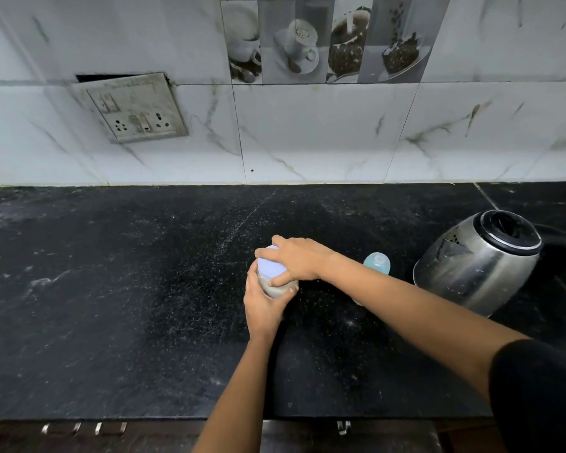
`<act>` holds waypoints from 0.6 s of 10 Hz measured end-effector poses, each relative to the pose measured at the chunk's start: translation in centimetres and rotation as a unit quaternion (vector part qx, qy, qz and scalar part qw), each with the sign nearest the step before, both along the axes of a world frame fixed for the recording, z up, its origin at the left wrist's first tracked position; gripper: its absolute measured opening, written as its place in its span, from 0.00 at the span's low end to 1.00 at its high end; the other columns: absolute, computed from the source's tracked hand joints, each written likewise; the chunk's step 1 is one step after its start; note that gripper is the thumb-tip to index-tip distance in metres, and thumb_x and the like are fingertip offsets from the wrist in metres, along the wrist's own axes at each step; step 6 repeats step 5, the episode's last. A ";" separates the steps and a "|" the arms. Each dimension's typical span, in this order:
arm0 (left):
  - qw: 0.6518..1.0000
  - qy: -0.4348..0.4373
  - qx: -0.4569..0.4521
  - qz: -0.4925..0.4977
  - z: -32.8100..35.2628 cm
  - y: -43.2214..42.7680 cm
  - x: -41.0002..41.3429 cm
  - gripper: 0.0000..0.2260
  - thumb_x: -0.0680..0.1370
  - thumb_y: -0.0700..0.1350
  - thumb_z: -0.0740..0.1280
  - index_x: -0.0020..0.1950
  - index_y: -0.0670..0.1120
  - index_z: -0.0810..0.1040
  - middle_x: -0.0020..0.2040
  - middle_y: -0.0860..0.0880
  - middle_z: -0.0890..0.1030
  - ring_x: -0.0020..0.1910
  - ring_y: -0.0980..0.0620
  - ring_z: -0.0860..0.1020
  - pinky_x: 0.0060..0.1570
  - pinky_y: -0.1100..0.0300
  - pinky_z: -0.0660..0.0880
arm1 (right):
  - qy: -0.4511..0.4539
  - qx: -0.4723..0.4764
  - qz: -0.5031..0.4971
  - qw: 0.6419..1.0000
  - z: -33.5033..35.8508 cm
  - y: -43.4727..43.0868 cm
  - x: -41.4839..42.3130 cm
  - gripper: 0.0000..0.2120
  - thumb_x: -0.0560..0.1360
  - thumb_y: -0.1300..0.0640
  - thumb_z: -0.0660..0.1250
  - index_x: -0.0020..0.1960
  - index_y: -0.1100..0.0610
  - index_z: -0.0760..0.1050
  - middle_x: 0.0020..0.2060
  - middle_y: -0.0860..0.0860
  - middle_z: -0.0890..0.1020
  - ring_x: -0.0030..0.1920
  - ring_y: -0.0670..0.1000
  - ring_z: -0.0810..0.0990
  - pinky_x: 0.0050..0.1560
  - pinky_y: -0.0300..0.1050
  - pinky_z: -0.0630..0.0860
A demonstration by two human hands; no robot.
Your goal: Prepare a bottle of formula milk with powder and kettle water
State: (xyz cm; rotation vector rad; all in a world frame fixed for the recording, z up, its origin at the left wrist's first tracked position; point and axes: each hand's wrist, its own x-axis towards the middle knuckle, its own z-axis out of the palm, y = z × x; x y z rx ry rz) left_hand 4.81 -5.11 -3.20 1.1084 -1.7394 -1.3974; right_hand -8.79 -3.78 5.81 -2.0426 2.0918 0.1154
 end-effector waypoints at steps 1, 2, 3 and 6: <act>1.000 -0.002 0.013 0.023 0.0 0.4 -0.2 0.36 0.63 0.50 0.78 0.66 0.64 0.66 0.54 0.61 0.78 0.51 0.66 0.76 0.51 0.57 0.78 | -0.025 -0.028 -0.043 0.998 -0.5 0.6 0.6 0.30 0.73 0.39 0.63 0.72 0.44 0.60 0.55 0.55 0.70 0.49 0.58 0.74 0.43 0.49 0.71; 1.000 0.005 0.005 0.023 0.1 0.6 -0.3 0.37 0.63 0.49 0.79 0.67 0.63 0.66 0.54 0.61 0.78 0.50 0.70 0.75 0.49 0.64 0.75 | -0.012 -0.041 -0.080 0.996 -0.6 1.1 1.4 0.32 0.73 0.38 0.62 0.73 0.46 0.59 0.57 0.56 0.71 0.52 0.59 0.75 0.45 0.50 0.72; 1.000 -0.005 -0.011 0.006 0.2 0.5 0.0 0.37 0.62 0.49 0.80 0.66 0.62 0.66 0.54 0.58 0.78 0.50 0.66 0.77 0.45 0.62 0.78 | 0.008 -0.042 -0.145 0.988 -0.5 1.1 2.8 0.34 0.73 0.36 0.62 0.72 0.53 0.61 0.58 0.57 0.71 0.54 0.60 0.76 0.43 0.49 0.69; 0.995 -0.031 -0.083 -0.052 0.3 0.5 1.0 0.45 0.61 0.58 0.79 0.73 0.55 0.61 0.68 0.55 0.71 0.66 0.56 0.70 0.59 0.67 0.69 | -0.110 -0.111 -0.245 0.957 -0.3 2.6 3.1 0.45 0.73 0.32 0.57 0.77 0.59 0.46 0.72 0.63 0.60 0.68 0.63 0.63 0.65 0.56 0.64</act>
